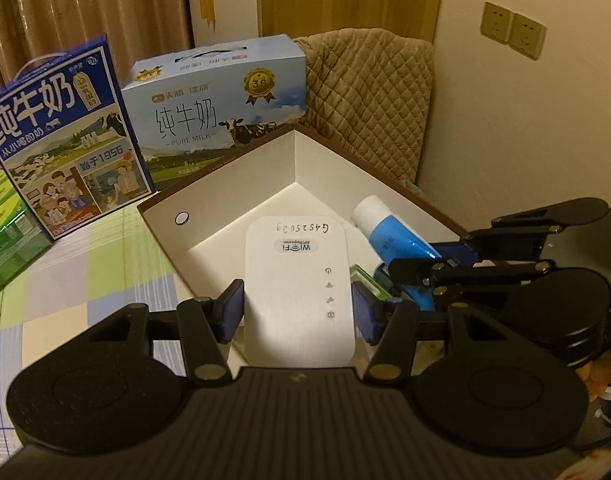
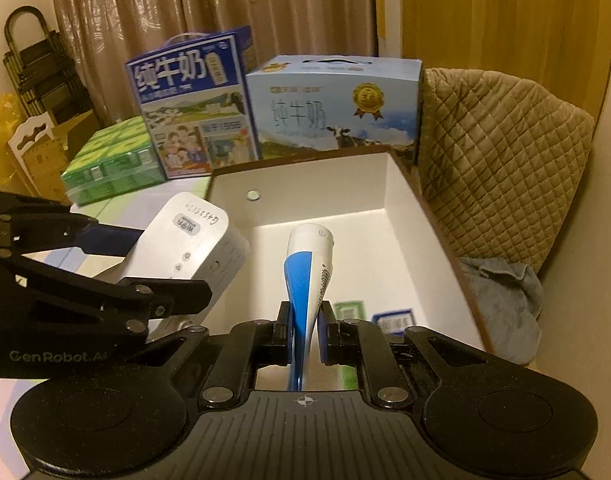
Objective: Organize rigid objects
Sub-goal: 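Lower the extender into the brown box with the left gripper while the right lowers the tube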
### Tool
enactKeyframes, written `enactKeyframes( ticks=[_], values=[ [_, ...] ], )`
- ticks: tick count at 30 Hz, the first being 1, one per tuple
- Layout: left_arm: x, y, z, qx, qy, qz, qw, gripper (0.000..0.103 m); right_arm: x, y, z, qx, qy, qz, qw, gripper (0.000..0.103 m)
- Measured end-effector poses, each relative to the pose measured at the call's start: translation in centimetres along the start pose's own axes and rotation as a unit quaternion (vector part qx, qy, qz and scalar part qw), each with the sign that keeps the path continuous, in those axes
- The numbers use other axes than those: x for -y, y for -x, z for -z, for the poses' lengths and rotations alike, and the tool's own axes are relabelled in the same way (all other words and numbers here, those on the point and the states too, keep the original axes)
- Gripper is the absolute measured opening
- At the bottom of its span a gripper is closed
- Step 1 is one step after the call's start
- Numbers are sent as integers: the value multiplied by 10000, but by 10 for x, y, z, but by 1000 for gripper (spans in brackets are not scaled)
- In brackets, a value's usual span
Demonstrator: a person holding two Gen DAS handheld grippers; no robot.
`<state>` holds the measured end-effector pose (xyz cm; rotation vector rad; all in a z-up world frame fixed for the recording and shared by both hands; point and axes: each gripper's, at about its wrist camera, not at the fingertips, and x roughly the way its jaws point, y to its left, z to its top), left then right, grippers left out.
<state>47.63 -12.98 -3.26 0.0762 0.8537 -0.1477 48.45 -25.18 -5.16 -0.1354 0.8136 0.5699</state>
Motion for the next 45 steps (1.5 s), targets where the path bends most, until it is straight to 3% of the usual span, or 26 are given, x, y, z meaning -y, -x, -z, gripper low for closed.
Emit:
enactKeyframes(
  ticks=[13,31,37,45],
  values=[
    [-11,-73,-32,-250,152,-176,9994,53,41,-63,-39,-177,162,54,9997,8],
    [-25,-151,-44,-655,121,-351,9972,53,60,-134,-57,-482,428,224,9977,8],
    [-31,-164,-47,-600,168,-323,9975,48,63,-145,-57,-509,444,290,9973,8],
    [-35,-165,-50,-591,111,-404,9974,50,68,-150,-59,-467,417,278,9977,9]
  ],
)
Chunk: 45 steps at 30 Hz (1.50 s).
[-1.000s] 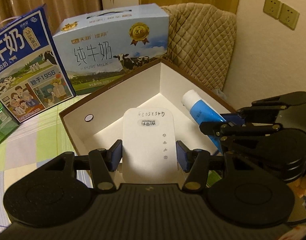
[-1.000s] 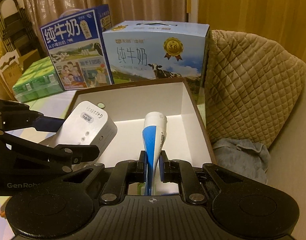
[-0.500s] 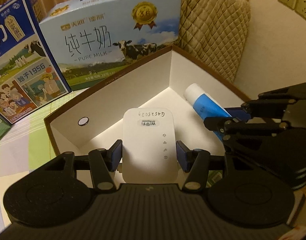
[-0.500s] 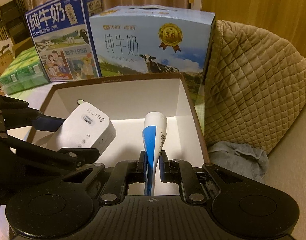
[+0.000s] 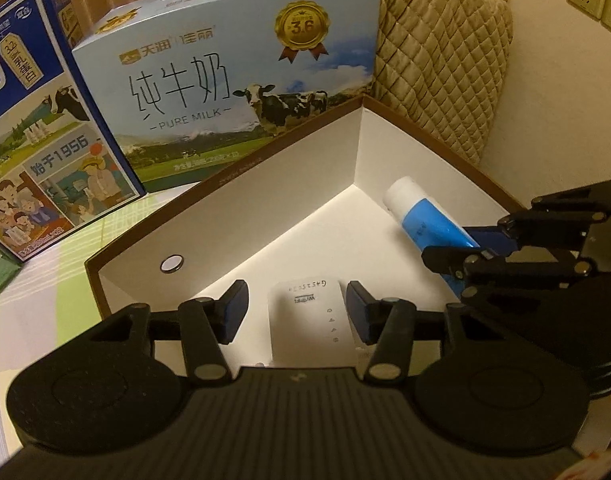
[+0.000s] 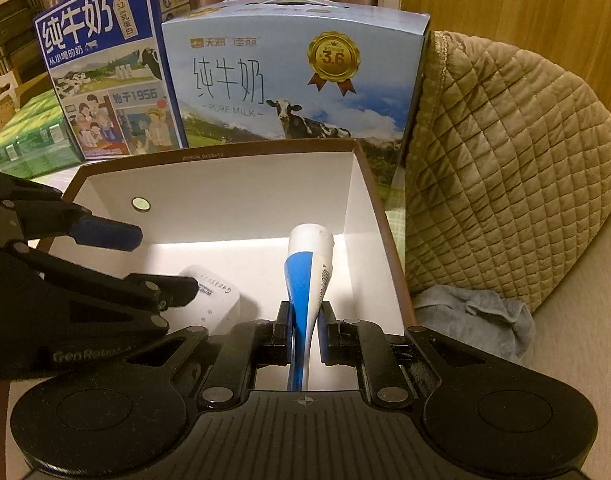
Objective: Organize rigid objects
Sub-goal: 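Lower the extender into the brown box with the left gripper while the right lowers the tube, then open both grippers to release the extender and tube inside the box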
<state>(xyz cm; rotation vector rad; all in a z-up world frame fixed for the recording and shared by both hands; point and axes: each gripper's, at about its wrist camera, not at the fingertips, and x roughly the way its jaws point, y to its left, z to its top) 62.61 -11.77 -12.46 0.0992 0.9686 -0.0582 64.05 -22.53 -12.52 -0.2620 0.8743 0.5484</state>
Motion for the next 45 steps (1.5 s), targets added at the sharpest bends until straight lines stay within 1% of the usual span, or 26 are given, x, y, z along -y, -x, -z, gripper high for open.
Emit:
enactKeyframes(
  ticks=[5,8,10,12,13,19,23,29,31,34,45],
  values=[
    [-5,2,2,-42,16,-33,10000,53,-1,-2,1,-21,20,-21,10000,10],
    [-6,6,4,-34,0,-3,10000,55,-2,3,5,74,52,-4,10000,16],
    [-6,10,4,-11,-15,-3,10000,56,-3,8,6,138,58,0,9999,30],
    [-6,15,5,14,-28,5,10000,60,-2,14,6,212,33,23,9998,38],
    [-6,17,6,28,-25,15,10000,61,-2,18,7,255,4,27,9997,41],
    [-8,34,9,74,31,91,9999,61,1,39,12,314,-208,-79,9993,46],
    [-9,48,14,71,93,64,9999,61,2,54,20,355,-358,-157,9986,48],
    [-7,79,25,166,129,118,9997,61,0,81,34,447,-597,-237,9969,54],
    [-6,89,31,176,142,148,9996,61,-2,90,39,452,-672,-235,9964,58],
    [-6,103,38,198,199,168,9995,61,-7,104,45,479,-736,-244,9958,60],
    [-6,164,78,355,369,183,9985,62,-28,154,69,658,-982,-410,9921,62]
  ],
)
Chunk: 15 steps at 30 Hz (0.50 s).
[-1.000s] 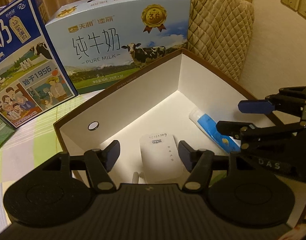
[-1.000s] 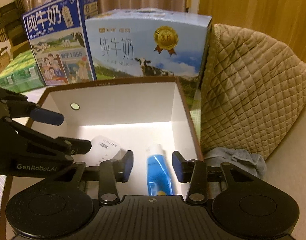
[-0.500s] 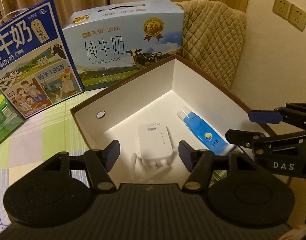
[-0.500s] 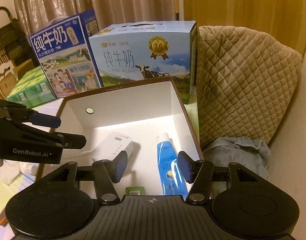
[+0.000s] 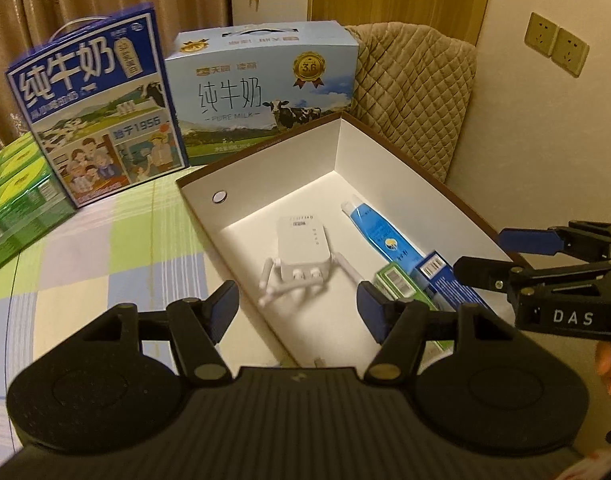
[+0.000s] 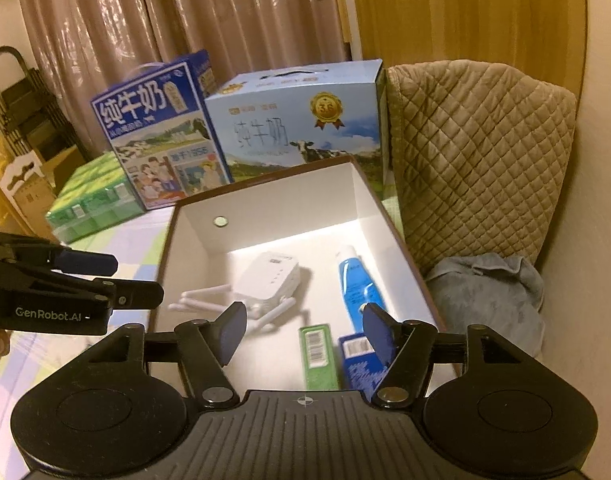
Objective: Organize rigid objects
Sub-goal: 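Open both grippers to release the extender and tube inside the box, then withdraw both grippers from the brown box back over the table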
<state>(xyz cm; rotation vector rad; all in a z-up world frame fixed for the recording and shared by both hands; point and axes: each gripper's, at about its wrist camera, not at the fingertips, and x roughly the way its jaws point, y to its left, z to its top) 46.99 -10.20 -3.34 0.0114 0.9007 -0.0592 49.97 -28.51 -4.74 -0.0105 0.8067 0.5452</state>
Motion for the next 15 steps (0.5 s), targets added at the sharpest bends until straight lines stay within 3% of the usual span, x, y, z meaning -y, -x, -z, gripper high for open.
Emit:
enactKeyframes(
  ticks=[15],
  values=[
    [-6,53,66,-145,199,85,9997,62,-40,44,46,-101,-62,-209,9997,62]
  ],
)
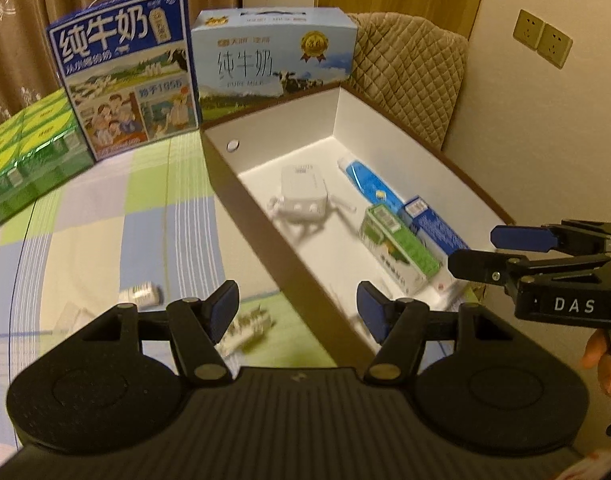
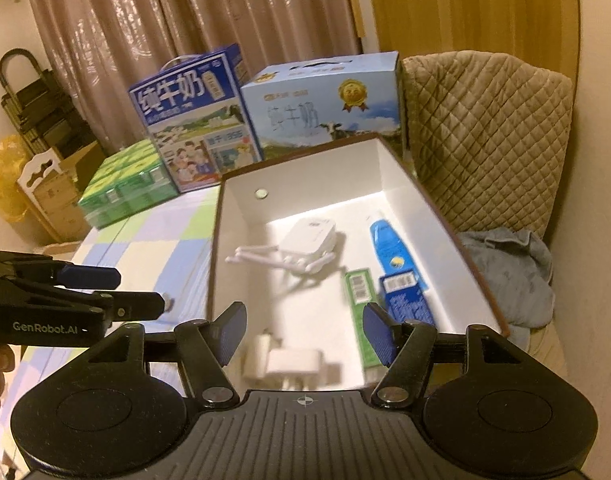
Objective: Organize rigid objects
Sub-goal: 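Withdraw both grippers from the brown box back over the table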
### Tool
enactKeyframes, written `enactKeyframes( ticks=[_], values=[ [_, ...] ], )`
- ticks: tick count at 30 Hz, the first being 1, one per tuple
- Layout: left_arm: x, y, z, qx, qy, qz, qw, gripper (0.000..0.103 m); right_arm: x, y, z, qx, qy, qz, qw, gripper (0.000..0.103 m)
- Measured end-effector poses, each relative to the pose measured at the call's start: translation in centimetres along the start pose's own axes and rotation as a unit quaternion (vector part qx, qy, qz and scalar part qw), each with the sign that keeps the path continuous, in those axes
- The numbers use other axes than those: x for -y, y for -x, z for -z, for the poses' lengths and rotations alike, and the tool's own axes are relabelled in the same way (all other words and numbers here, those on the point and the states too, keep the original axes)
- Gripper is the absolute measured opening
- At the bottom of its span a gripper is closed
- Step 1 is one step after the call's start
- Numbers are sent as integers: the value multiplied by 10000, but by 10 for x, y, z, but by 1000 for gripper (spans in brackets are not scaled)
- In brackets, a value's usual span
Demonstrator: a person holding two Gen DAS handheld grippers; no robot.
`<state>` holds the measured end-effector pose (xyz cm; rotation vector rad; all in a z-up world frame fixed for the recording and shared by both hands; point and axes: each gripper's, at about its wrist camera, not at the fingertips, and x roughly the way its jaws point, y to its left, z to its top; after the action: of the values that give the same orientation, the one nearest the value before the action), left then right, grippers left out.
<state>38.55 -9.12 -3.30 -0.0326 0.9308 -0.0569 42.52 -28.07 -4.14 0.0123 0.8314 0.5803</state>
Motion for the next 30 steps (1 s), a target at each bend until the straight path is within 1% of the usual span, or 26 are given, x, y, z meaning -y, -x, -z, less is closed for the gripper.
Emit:
enactKeyframes(
  ticks=[6,14,20,30],
  values=[
    [-7,15,26,-71,21,15,10000,62,-18,8,23,-153,18,-99,9998,62],
    [-20,30,55,-194,98,15,9998,62,-39,14,45,-303,47,-190,9993,62],
    [-45,39,79,-358,364,-140,9986,62,-62,7,60,-501,119,-409,9978,62],
    [-91,47,117,-599,893,-514,9929,62,-103,-23,74,-903,426,-662,9928,62]
  ],
)
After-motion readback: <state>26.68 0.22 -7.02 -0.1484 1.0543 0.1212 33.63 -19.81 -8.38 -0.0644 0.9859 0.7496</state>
